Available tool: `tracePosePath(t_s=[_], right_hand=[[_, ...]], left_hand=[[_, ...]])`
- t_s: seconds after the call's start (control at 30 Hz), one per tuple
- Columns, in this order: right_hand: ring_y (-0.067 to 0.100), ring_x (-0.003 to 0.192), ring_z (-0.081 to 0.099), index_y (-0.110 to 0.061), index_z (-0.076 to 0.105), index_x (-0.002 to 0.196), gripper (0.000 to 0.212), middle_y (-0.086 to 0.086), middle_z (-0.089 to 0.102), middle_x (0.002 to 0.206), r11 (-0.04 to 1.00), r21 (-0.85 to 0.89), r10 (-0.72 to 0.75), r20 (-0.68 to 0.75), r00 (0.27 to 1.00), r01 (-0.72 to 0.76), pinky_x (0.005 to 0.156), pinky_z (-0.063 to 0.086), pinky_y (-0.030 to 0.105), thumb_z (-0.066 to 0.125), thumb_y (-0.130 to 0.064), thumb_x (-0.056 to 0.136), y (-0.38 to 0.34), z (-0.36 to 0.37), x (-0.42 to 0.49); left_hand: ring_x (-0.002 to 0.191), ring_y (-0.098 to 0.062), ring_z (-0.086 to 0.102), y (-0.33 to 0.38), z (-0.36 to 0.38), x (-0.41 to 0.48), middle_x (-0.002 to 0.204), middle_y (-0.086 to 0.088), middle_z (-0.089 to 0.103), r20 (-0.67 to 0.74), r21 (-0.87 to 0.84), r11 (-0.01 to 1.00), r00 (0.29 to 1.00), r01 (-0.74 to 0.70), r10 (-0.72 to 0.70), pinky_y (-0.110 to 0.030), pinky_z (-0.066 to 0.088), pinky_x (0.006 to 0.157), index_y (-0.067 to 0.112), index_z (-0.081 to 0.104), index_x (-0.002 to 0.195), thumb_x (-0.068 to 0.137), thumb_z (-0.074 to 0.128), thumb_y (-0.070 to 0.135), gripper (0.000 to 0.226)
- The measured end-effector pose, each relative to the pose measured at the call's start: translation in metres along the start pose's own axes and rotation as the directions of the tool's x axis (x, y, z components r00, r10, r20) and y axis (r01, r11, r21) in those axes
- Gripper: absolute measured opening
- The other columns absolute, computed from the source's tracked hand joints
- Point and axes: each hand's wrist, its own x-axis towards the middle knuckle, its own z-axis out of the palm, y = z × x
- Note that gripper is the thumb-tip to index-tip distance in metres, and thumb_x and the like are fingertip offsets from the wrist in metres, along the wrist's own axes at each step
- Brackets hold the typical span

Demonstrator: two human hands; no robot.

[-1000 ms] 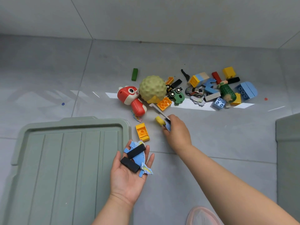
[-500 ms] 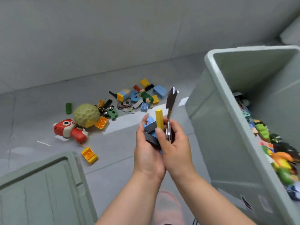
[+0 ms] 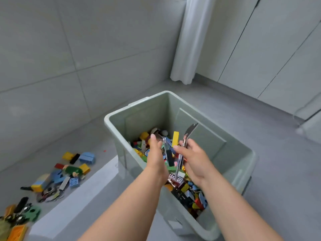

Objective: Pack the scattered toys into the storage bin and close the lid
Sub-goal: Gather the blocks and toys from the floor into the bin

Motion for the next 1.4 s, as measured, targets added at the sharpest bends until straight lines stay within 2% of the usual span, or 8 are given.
tracePosePath(t_s=[0.1, 0.23, 0.37, 0.67, 0.87, 1.13, 1.3, 1.4], right_hand=[[0.024, 0.126, 0.046, -0.005, 0.047, 0.13, 0.035, 0.005, 0.057, 0.125, 0.992, 0.119, 0.033, -0.034, 0.999, -0.029, 0.106, 0.034, 0.039, 0.045, -0.012, 0.096, 0.003, -0.013, -0.01], [0.021, 0.121, 0.049, -0.005, 0.054, 0.122, 0.029, 0.009, 0.055, 0.127, 0.988, 0.14, -0.035, -0.175, 0.984, 0.06, 0.1, 0.037, 0.028, 0.039, -0.008, 0.098, 0.001, -0.007, -0.025], [0.002, 0.079, 0.057, -0.023, 0.06, 0.087, 0.027, -0.002, 0.062, 0.092, 0.956, -0.105, -0.291, -0.184, 0.939, 0.275, 0.072, 0.046, 0.016, 0.043, -0.003, 0.094, 0.012, 0.045, -0.038], [0.009, 0.093, 0.05, -0.032, 0.053, 0.095, 0.027, -0.006, 0.049, 0.108, 0.661, -0.614, 0.079, 0.628, 0.774, 0.431, 0.081, 0.038, 0.019, 0.059, -0.008, 0.085, 0.161, 0.211, 0.012], [0.016, 0.12, 0.044, -0.026, 0.045, 0.13, 0.046, -0.001, 0.038, 0.136, 0.377, -0.573, 0.434, 0.803, 0.408, 0.727, 0.096, 0.033, 0.019, 0.059, -0.02, 0.086, 0.261, 0.299, 0.02], [0.027, 0.126, 0.037, -0.009, 0.029, 0.136, 0.068, 0.009, 0.038, 0.137, 0.212, -0.546, 0.143, 0.838, 0.527, 0.81, 0.098, 0.036, 0.034, 0.066, -0.032, 0.083, 0.323, 0.389, 0.027], [0.031, 0.114, 0.045, -0.008, 0.04, 0.128, 0.057, 0.012, 0.049, 0.125, 0.184, -0.561, 0.045, 0.825, 0.563, 0.807, 0.091, 0.038, 0.035, 0.066, -0.022, 0.079, 0.332, 0.395, 0.038], [0.027, 0.109, 0.046, -0.013, 0.041, 0.129, 0.063, 0.008, 0.051, 0.118, 0.44, -0.608, 0.052, 0.752, 0.657, 0.661, 0.091, 0.038, 0.031, 0.069, -0.017, 0.073, 0.329, 0.371, 0.028]], left_hand=[[0.141, -0.011, 0.023, 0.004, -0.027, -0.007, 0.151, 0.001, 0.034, 0.067, -0.064, 0.998, 0.998, 0.014, -0.01, -0.035, 0.017, 0.113, 0.017, 0.045, 0.138, 0.096, 0.019, 0.058, 0.064], [0.122, -0.021, 0.052, 0.011, -0.08, -0.034, 0.126, -0.008, 0.062, 0.178, -0.294, 0.955, 0.98, -0.03, 0.085, -0.039, 0.036, 0.107, 0.012, 0.06, 0.121, 0.097, 0.03, 0.046, 0.052], [0.091, -0.024, 0.063, -0.02, -0.172, -0.058, 0.097, -0.011, 0.071, -0.149, -0.359, 0.925, 0.986, -0.123, 0.073, -0.035, 0.047, 0.087, 0.008, 0.064, 0.104, 0.097, 0.039, 0.028, 0.034], [0.084, -0.019, 0.058, -0.116, -0.373, -0.096, 0.103, -0.014, 0.061, -0.791, -0.202, 0.931, 0.611, -0.304, 0.028, -0.026, 0.045, 0.073, 0.017, 0.057, 0.098, 0.083, 0.066, 0.006, 0.02], [0.121, -0.021, 0.042, -0.132, -0.441, -0.088, 0.138, -0.011, 0.044, -0.898, 0.352, 0.93, 0.317, 0.105, 0.305, -0.023, 0.037, 0.094, 0.007, 0.04, 0.136, 0.073, 0.074, -0.004, 0.072], [0.136, -0.021, 0.028, -0.138, -0.474, -0.045, 0.148, -0.001, 0.03, -0.793, 0.608, 0.599, 0.435, 0.521, 0.427, -0.023, 0.02, 0.11, 0.016, 0.022, 0.147, 0.084, 0.066, 0.026, 0.078], [0.106, -0.021, 0.053, -0.13, -0.467, -0.049, 0.124, -0.01, 0.044, -0.937, 0.178, 0.984, 0.299, -0.028, 0.178, -0.02, 0.041, 0.087, 0.013, 0.046, 0.131, 0.076, 0.076, 0.018, 0.062], [0.082, -0.02, 0.057, -0.114, -0.457, -0.064, 0.092, -0.01, 0.054, -0.838, -0.374, 0.764, 0.545, -0.526, -0.034, -0.027, 0.056, 0.067, 0.012, 0.051, 0.112, 0.067, 0.072, 0.004, 0.051]])
